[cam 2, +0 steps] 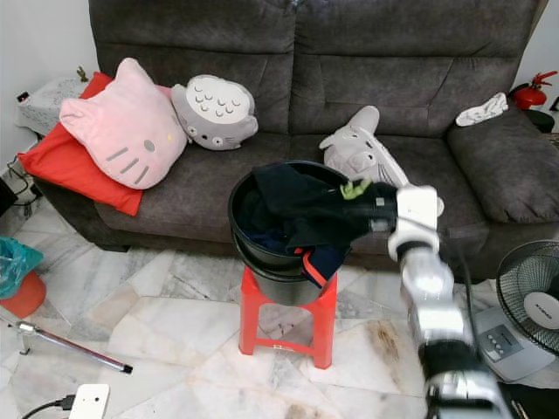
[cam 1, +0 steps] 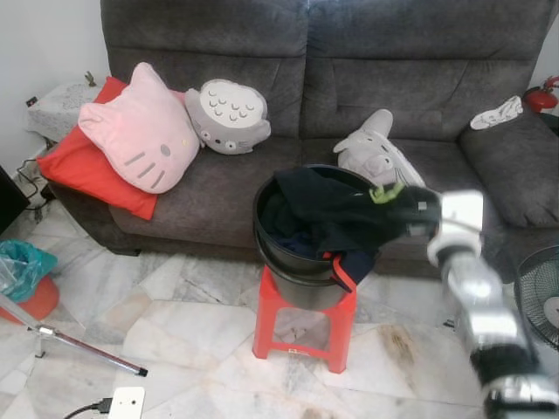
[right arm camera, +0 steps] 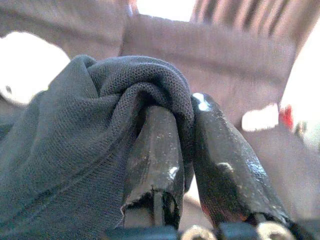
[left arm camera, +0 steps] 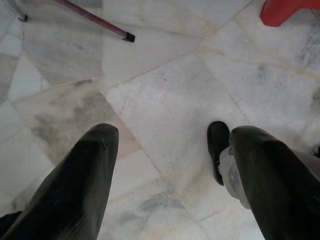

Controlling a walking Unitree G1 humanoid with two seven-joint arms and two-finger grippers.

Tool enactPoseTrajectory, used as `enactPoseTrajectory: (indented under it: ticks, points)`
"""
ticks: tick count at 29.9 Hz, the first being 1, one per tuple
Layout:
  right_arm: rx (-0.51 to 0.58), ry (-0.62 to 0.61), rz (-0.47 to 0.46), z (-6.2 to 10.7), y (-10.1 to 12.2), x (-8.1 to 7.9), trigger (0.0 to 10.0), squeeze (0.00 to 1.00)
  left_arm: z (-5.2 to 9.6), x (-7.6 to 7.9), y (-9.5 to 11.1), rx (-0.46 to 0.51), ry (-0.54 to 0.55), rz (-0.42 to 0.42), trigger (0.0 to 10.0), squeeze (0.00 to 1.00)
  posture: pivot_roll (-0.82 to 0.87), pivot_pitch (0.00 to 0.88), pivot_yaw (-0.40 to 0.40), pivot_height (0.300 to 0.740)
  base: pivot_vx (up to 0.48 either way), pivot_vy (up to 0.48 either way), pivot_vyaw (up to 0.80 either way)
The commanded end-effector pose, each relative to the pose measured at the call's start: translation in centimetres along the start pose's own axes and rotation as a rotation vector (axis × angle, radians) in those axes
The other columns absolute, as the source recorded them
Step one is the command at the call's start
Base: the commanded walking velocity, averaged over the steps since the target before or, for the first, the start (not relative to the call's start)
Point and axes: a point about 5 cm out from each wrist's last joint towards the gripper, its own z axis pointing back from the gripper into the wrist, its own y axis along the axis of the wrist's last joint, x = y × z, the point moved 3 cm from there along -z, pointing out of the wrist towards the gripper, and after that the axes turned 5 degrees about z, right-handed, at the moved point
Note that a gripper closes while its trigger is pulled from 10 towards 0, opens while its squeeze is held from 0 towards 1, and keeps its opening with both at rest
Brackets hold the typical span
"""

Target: Hang hanger

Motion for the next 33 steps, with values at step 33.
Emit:
enactPoseTrajectory:
  ticks: [33]
  points:
    - [0.16, 0.919, 0.252, 1.5, 1.5, -12.3, 10.0, 0.0, 0.1, -0.7, -0.7, -0.037, 0.024, -0.005, 10.0, 0.0, -0.13, 0.0, 0.047, 0.74, 0.0, 0.0, 0.0]
